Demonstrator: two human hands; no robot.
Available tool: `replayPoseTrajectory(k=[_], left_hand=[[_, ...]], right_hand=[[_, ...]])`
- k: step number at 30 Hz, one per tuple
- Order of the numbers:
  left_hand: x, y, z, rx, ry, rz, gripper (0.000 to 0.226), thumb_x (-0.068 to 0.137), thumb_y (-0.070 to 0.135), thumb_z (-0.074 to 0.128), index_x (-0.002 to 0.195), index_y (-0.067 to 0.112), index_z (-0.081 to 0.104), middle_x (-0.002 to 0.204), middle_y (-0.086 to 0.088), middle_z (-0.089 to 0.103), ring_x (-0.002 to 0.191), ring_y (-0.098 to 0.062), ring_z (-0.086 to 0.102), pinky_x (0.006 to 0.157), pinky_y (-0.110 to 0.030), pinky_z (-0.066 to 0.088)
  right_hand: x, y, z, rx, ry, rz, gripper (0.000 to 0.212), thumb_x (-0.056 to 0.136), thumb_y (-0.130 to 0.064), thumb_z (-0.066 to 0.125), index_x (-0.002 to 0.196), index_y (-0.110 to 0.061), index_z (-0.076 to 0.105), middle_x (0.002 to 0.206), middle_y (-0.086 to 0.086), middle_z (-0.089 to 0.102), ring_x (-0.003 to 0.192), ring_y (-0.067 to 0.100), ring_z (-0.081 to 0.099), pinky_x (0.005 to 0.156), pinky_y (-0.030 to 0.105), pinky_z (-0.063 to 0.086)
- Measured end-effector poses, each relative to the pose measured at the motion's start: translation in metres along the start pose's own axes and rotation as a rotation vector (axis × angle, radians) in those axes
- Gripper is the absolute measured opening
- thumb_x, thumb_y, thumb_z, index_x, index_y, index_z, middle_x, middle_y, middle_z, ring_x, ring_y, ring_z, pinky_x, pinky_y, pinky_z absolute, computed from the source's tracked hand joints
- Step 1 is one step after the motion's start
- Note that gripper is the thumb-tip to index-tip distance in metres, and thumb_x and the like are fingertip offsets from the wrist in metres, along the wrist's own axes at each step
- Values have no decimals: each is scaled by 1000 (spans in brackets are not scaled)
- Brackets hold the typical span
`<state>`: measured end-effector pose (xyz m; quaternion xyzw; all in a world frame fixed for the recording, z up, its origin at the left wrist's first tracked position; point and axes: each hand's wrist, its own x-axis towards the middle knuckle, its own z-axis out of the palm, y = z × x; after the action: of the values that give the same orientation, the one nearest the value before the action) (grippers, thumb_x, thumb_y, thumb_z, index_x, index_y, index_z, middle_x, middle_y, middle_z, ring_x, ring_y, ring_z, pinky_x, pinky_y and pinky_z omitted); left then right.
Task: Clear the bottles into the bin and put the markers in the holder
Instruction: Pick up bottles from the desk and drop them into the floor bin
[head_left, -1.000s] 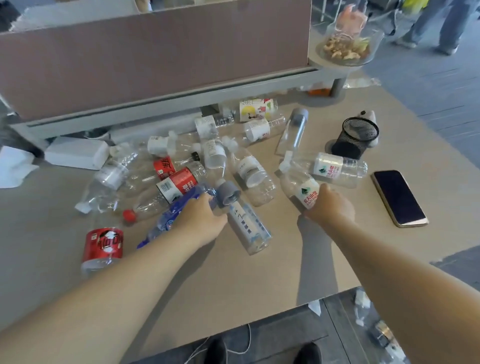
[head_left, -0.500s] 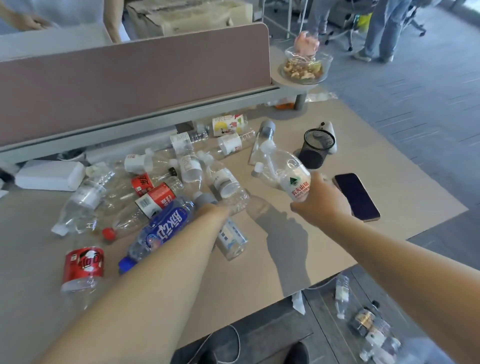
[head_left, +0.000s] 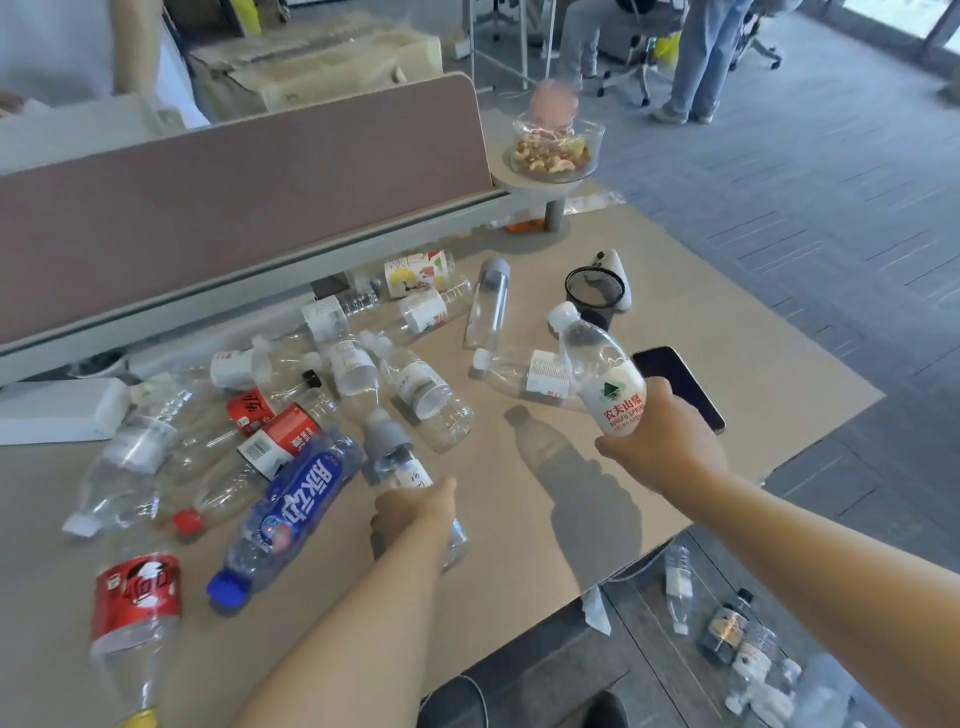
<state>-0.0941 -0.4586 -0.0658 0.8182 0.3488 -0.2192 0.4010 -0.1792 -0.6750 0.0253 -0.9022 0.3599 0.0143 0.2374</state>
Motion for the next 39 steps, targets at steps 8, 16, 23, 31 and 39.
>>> replayPoseTrajectory(k=[8, 16, 23, 31, 39], left_hand=[[-86, 101, -33, 42, 14, 380, 77, 53, 48, 70, 117, 8, 53, 112, -10, 66, 97, -33, 65, 80, -38, 56], [-206, 160, 78, 288, -134, 773, 64, 71, 31, 71, 125, 11, 44, 119, -8, 58, 103, -31, 61, 76, -33, 49], [-346, 74, 269, 712, -518, 1022, 61, 69, 37, 69, 118, 10, 45, 115, -12, 63, 104, -34, 61, 83, -37, 52], [-450, -98, 397, 1175, -977, 962, 68, 83, 30, 71, 134, 8, 32, 110, -9, 52, 88, -23, 51, 70, -32, 42], [-444, -172, 453, 1296, -1029, 818, 84, 87, 40, 65, 146, 4, 17, 138, -15, 44, 117, -30, 48, 92, -38, 43]], right_hand=[[26, 39, -38, 103, 17, 121, 54, 68, -32, 73, 107, -13, 41, 87, 6, 59, 73, 28, 63, 59, 35, 55], [25, 160, -105, -60, 119, 55, 58, 72, -34, 72, 117, -18, 40, 104, 5, 60, 81, 23, 56, 61, 34, 52], [-93, 381, -108, 288, 130, 724, 59, 71, -35, 73, 115, -6, 46, 111, 14, 53, 101, 34, 57, 80, 38, 49], [-265, 508, -17, 498, 166, 1375, 47, 72, -28, 66, 101, -7, 35, 103, 17, 55, 93, 36, 57, 76, 40, 49], [-255, 554, 26, 598, 107, 1421, 61, 71, -40, 70, 113, -7, 39, 108, 15, 57, 98, 36, 59, 81, 44, 53]])
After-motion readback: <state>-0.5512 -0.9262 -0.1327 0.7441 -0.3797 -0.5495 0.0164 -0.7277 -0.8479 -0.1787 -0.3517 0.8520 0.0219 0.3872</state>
